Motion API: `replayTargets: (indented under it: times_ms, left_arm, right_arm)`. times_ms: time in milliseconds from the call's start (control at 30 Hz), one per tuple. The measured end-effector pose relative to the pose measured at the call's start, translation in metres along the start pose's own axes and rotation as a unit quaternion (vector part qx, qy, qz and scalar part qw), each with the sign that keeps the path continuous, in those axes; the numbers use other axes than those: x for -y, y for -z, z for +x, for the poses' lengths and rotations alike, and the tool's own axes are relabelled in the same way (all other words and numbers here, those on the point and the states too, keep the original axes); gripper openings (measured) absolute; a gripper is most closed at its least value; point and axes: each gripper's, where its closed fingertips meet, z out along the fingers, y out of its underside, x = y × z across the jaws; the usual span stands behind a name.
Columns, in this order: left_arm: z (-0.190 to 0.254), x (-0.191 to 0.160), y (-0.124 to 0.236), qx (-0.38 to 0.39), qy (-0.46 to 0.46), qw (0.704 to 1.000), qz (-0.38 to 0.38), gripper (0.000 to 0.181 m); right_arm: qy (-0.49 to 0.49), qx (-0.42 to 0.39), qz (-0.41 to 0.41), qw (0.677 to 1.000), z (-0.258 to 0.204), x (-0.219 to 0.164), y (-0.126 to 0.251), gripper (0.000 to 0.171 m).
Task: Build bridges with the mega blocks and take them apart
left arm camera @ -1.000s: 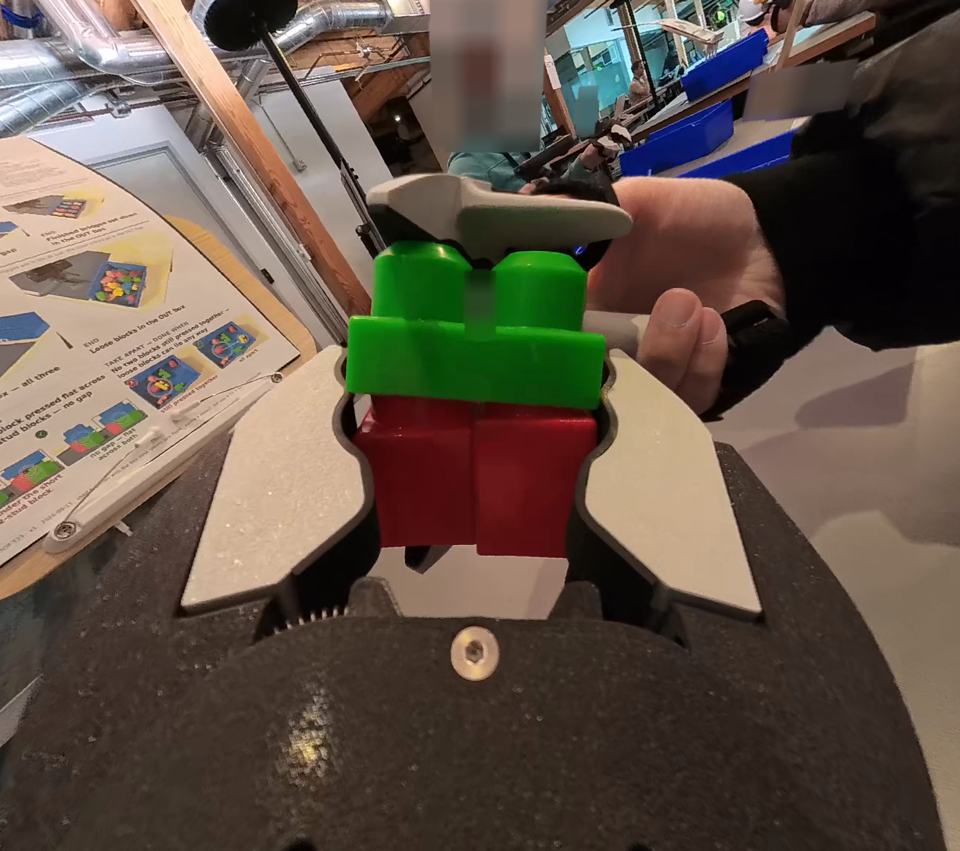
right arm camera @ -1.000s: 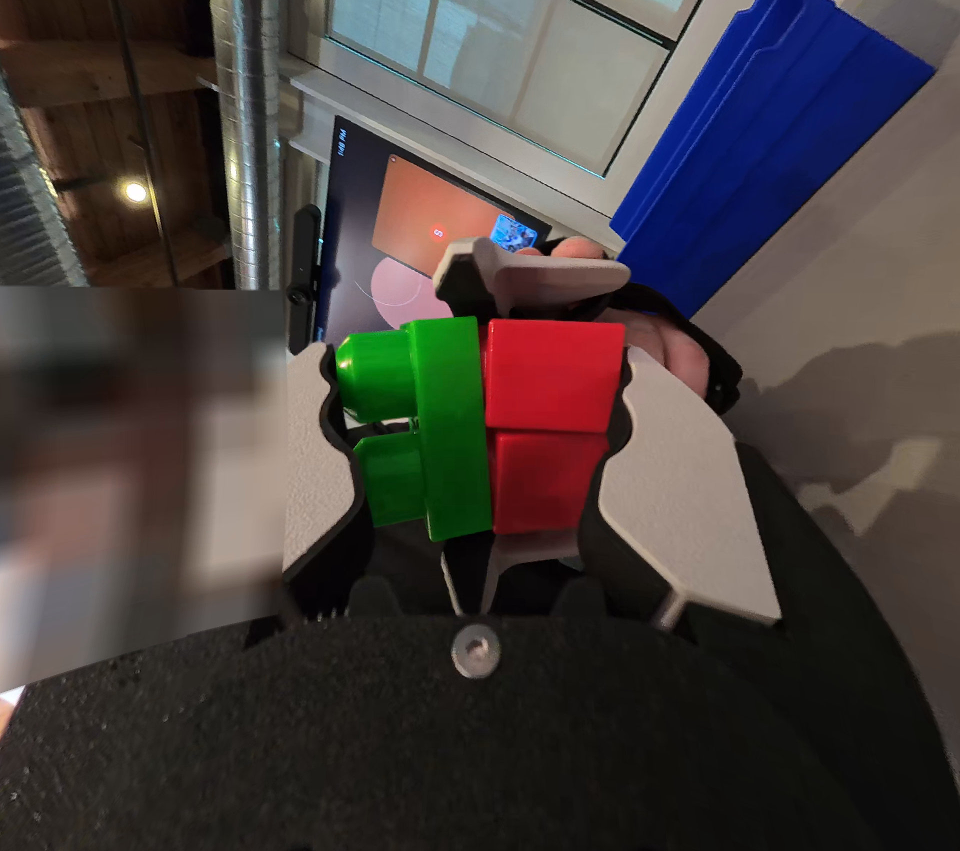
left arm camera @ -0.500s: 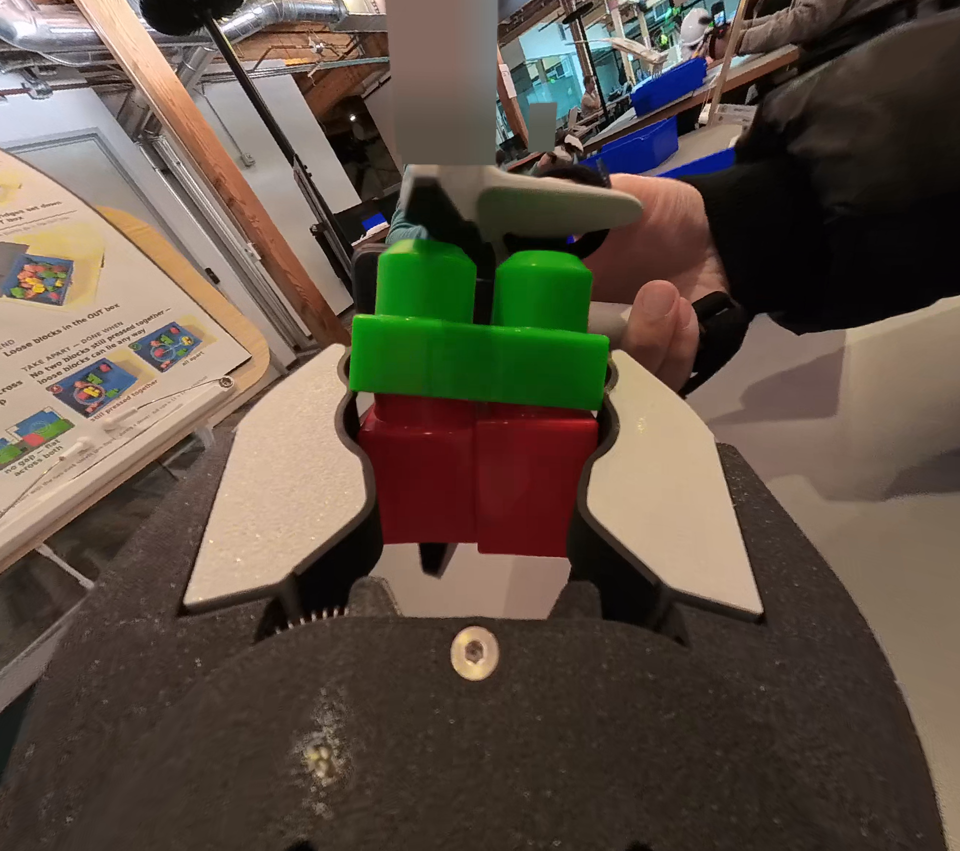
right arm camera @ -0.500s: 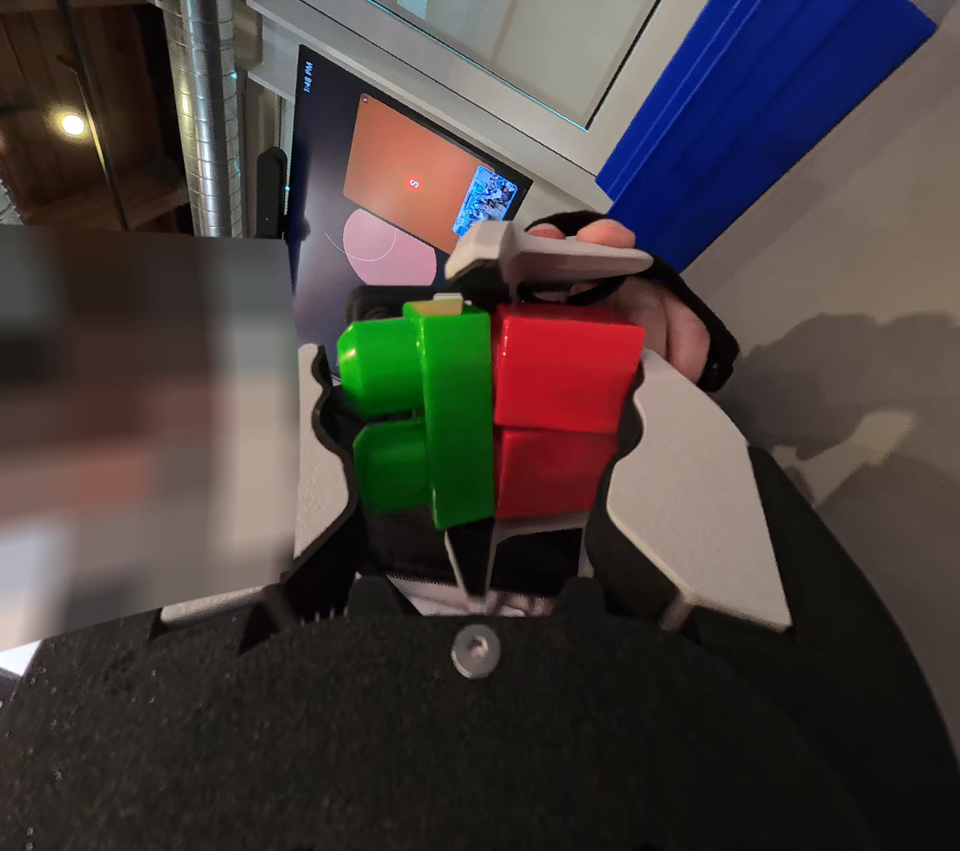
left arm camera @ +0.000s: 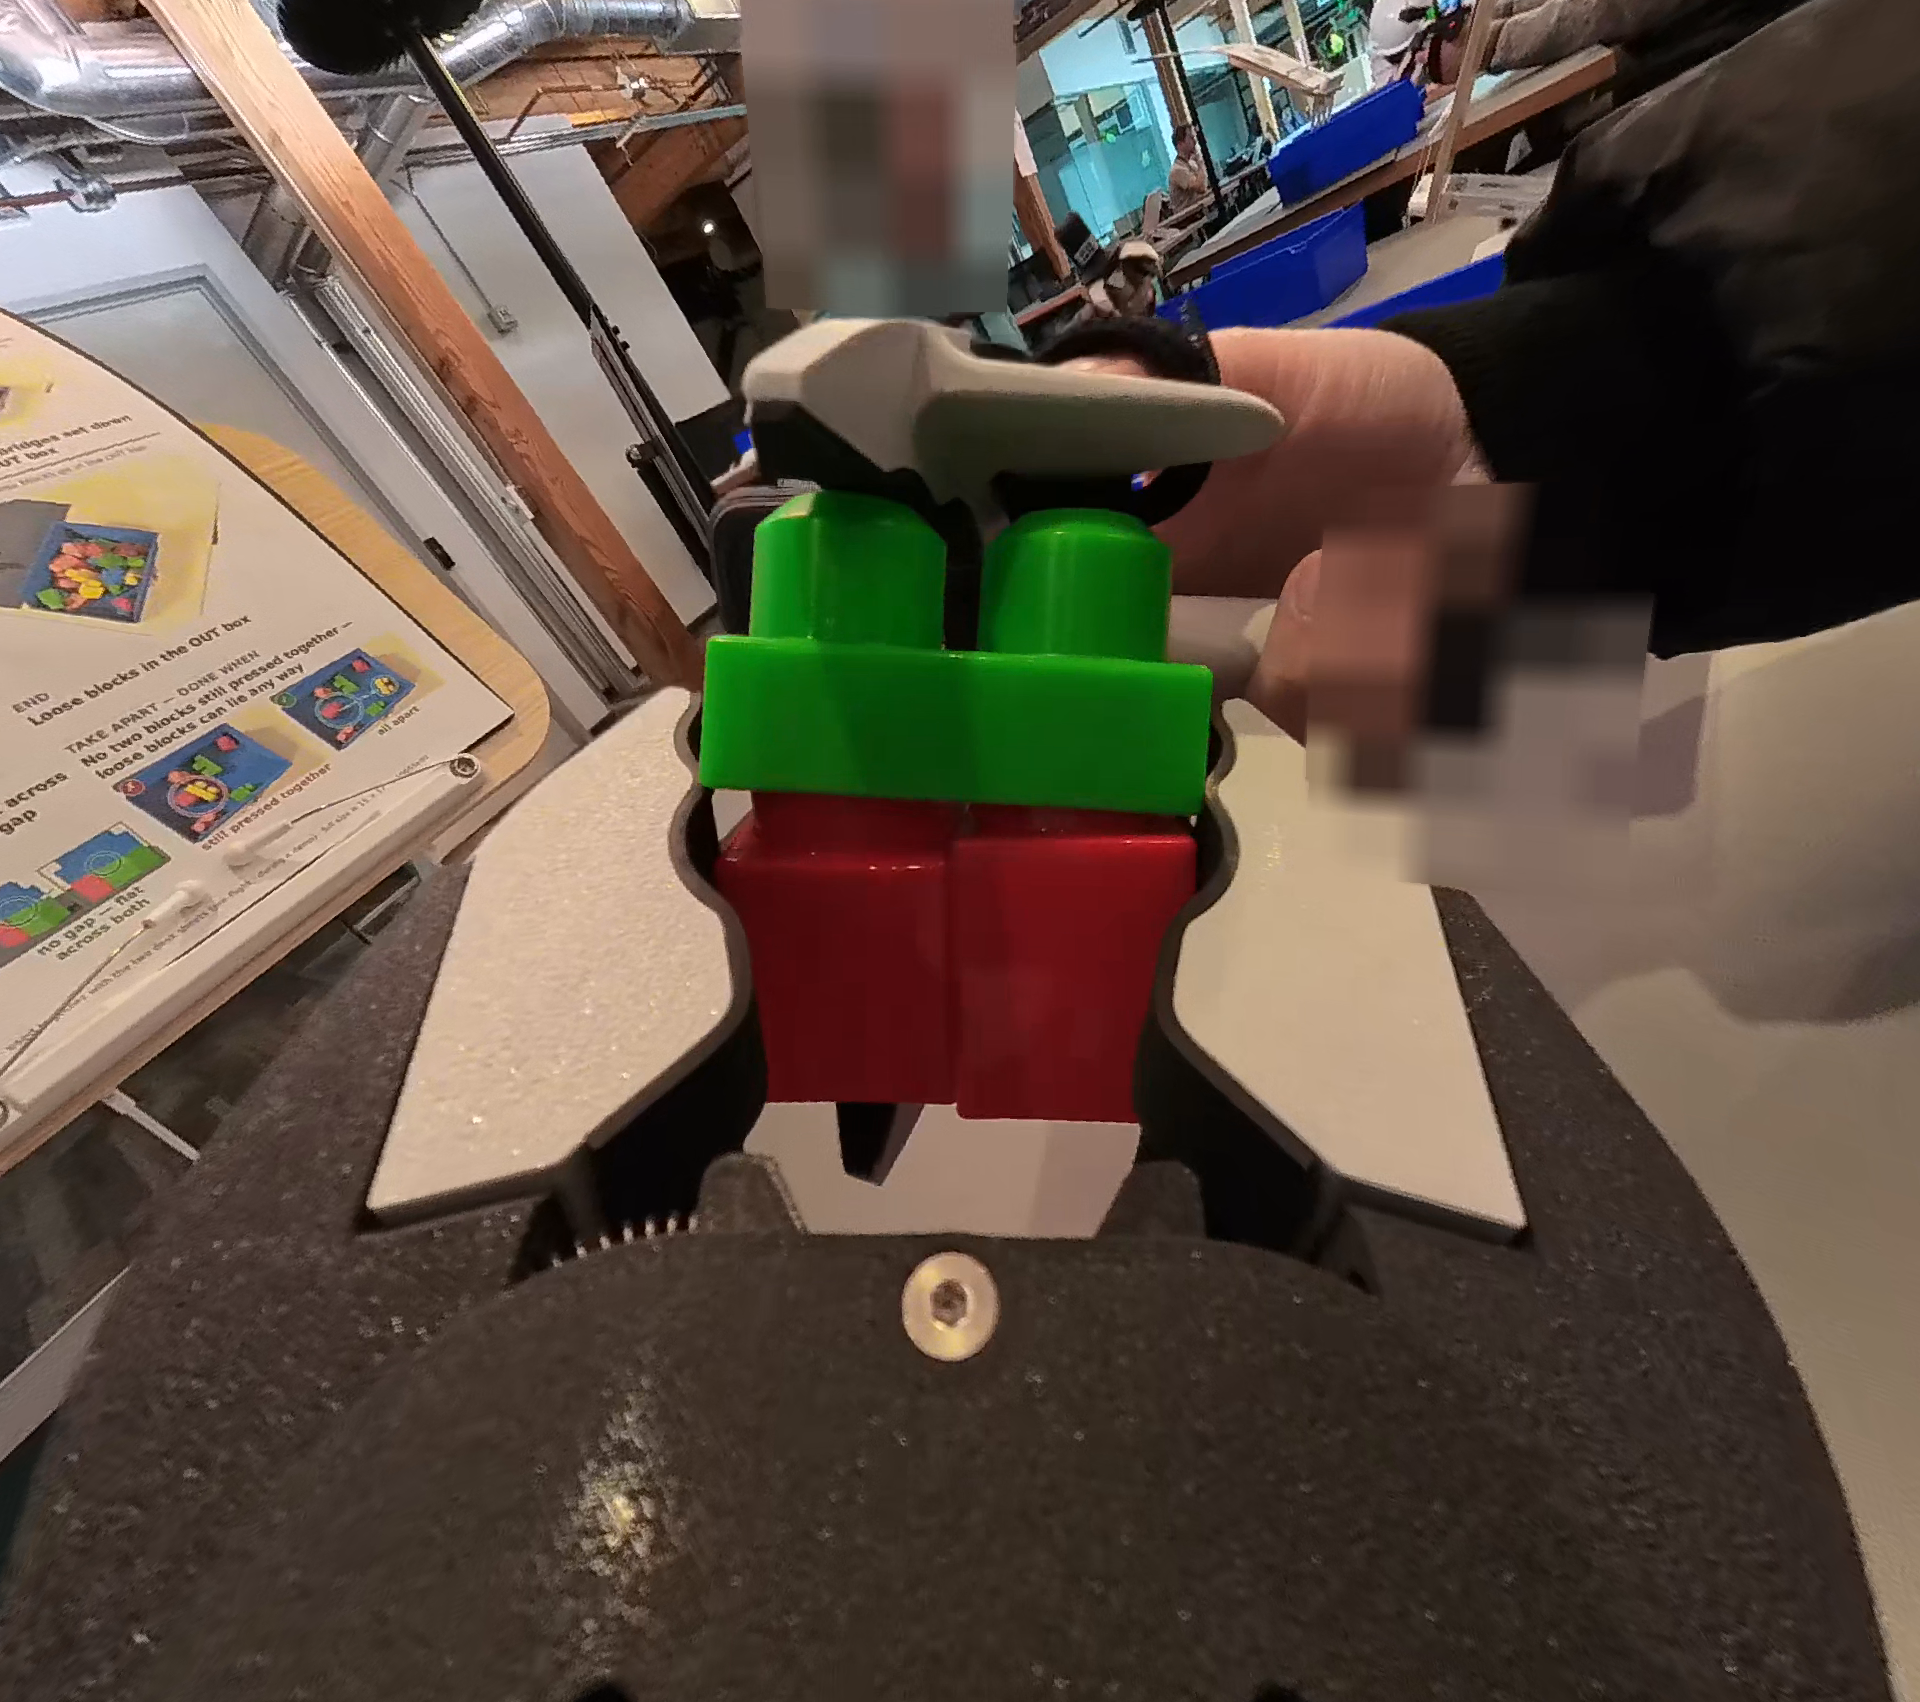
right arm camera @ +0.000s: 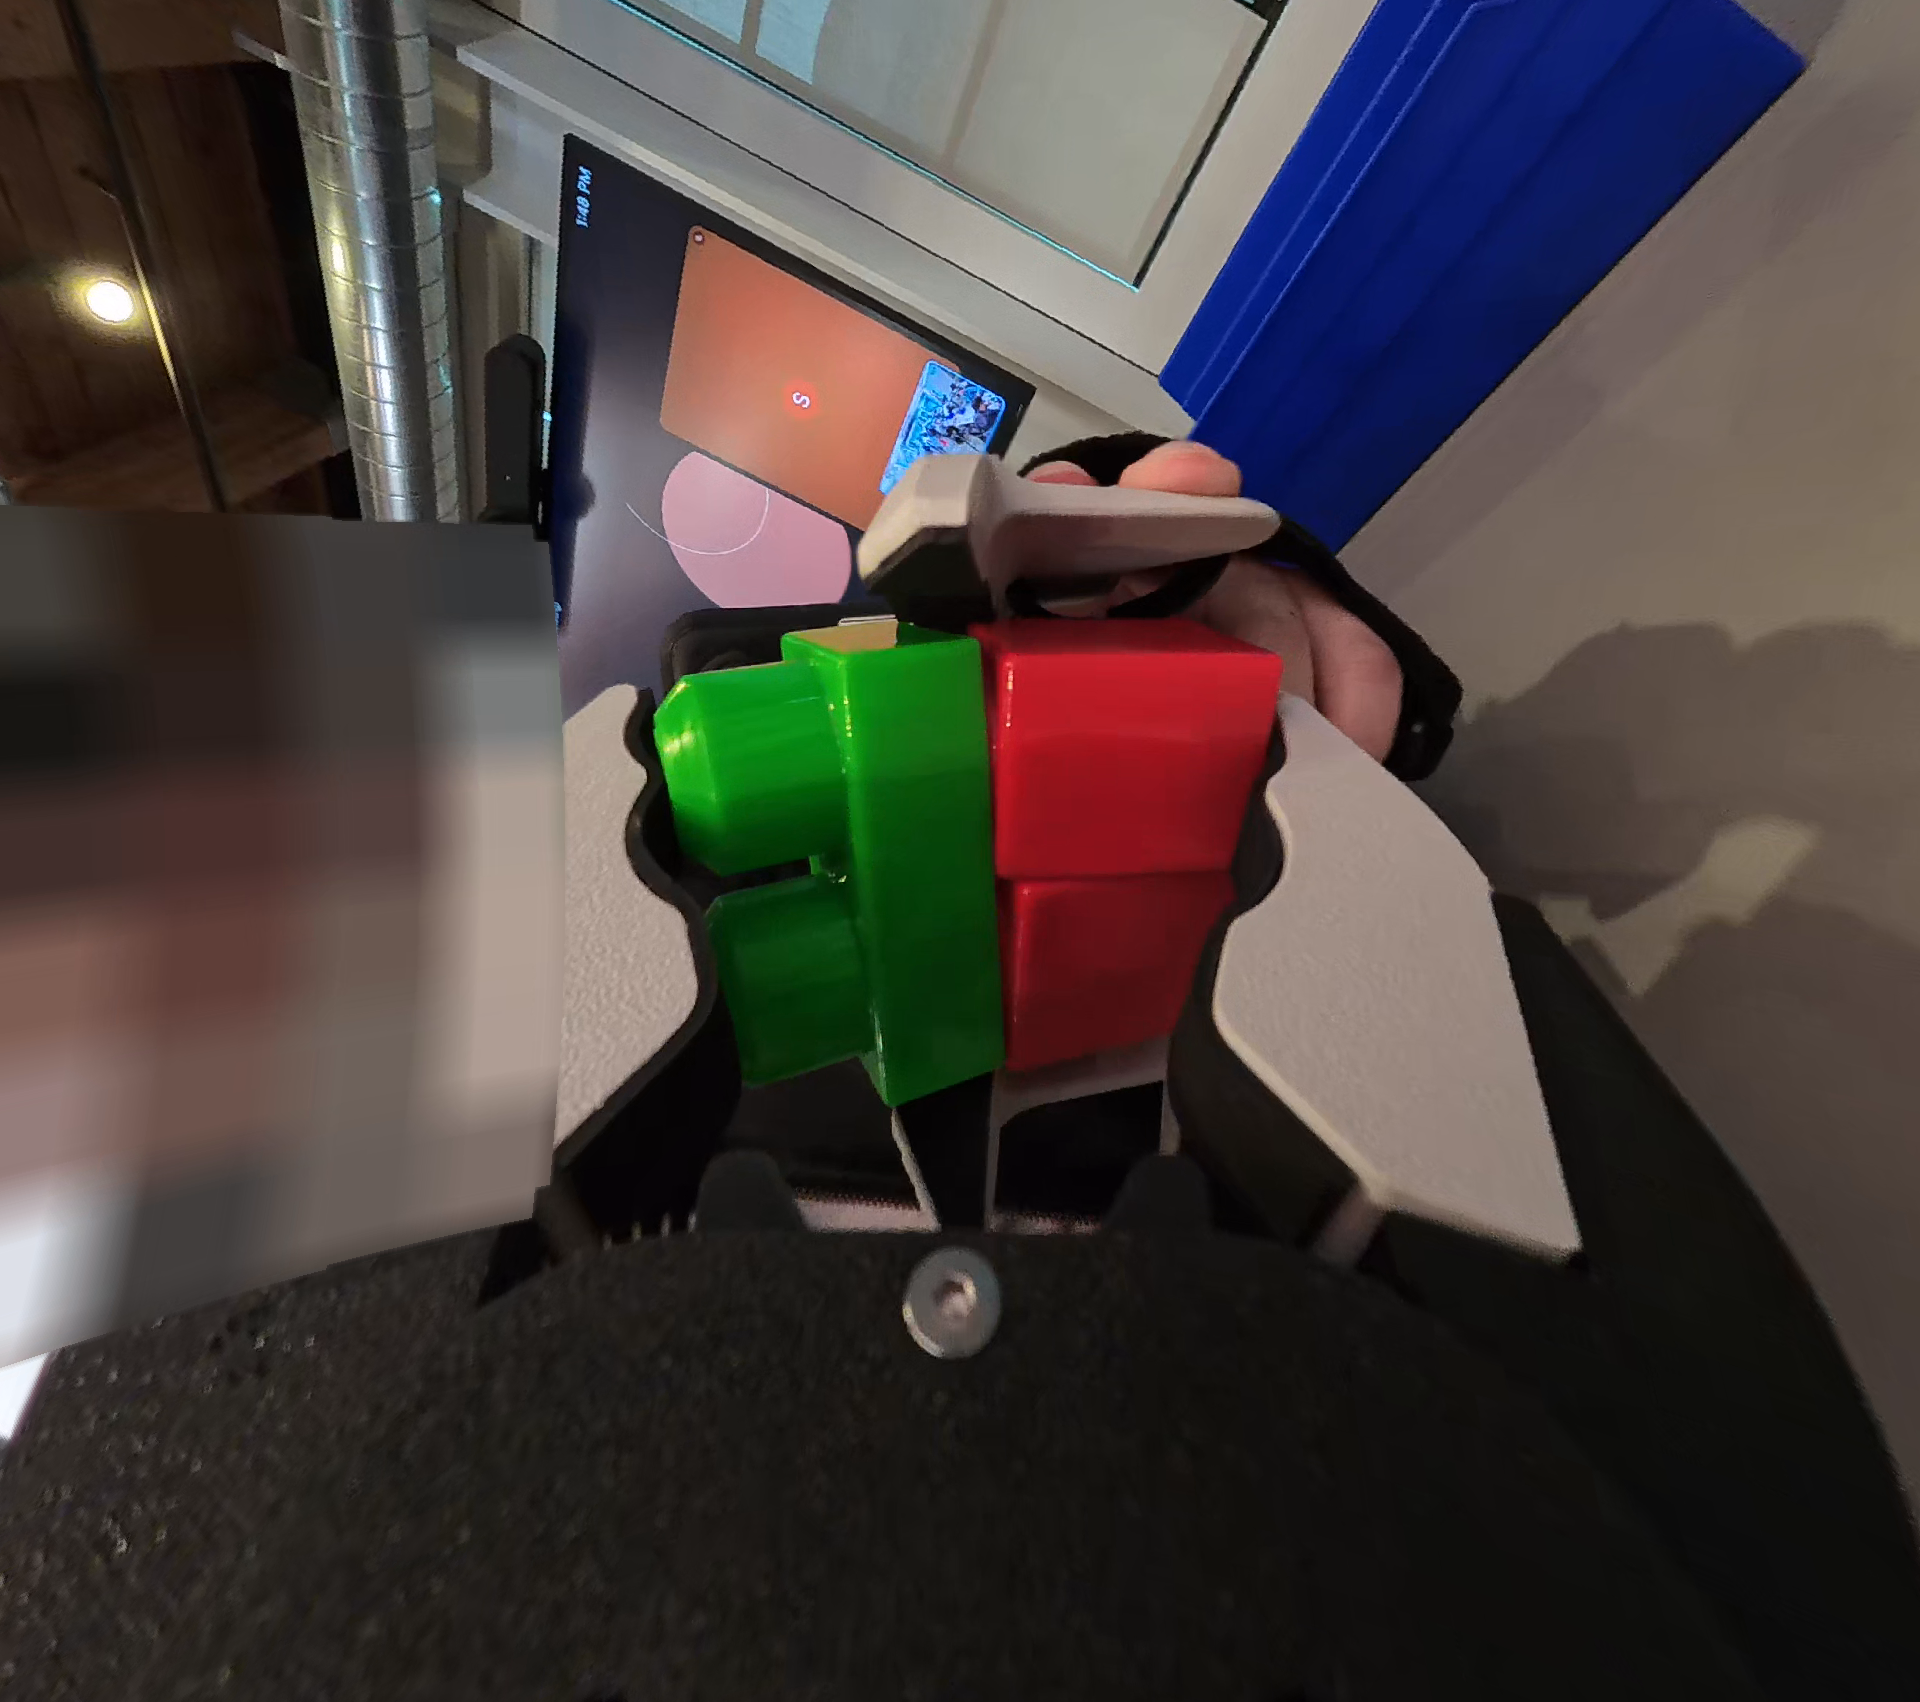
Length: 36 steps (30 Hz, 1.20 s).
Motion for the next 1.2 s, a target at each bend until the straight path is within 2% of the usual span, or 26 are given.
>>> replayTargets:
  times_ms: [33, 233, 433, 567, 733, 800, 900, 1200]
  left_arm:
    - [-0.001, 0.0, 0.0, 0.0, 0.002, 1.0, -0.002, 0.089]
    - [-0.003, -0.003, 0.0, 0.012, -0.005, 1.0, -0.001, 0.09]
    - [-0.012, -0.006, 0.002, 0.024, 0.03, 0.999, 0.007, 0.081]
    - [-0.009, -0.025, 0.001, -0.01, 0.06, 0.997, -0.038, 0.08]
    - [0.003, -0.038, -0.002, -0.061, 0.109, 0.99, -0.063, 0.085]
    - [0.002, -0.04, -0.004, -0.05, 0.094, 0.992, -0.071, 0.09]
    - [0.01, -0.047, -0.006, -0.063, 0.075, 0.991, -0.093, 0.088]
    - [0.004, -0.046, -0.006, -0.029, 0.036, 0.995, -0.091, 0.082]
  right_arm:
    - [-0.005, 0.007, 0.001, 1.0, 0.0, 0.001, 0.0, 0.107]
    - [-0.018, 0.043, 0.027, 0.999, 0.001, 0.005, 0.001, 0.107]
    - [-0.037, 0.016, 0.068, 0.997, 0.014, 0.017, 0.016, 0.107]
    - [-0.038, -0.047, 0.07, 0.996, 0.037, 0.018, 0.033, 0.106]
    - [-0.061, -0.016, 0.08, 0.995, 0.034, 0.017, 0.039, 0.105]
    - [-0.06, 0.001, 0.073, 0.996, 0.027, 0.015, 0.035, 0.105]
    - [-0.052, 0.022, 0.061, 0.997, 0.017, 0.013, 0.029, 0.105]
    - [-0.042, 0.004, 0.05, 0.998, 0.014, 0.011, 0.026, 0.105]
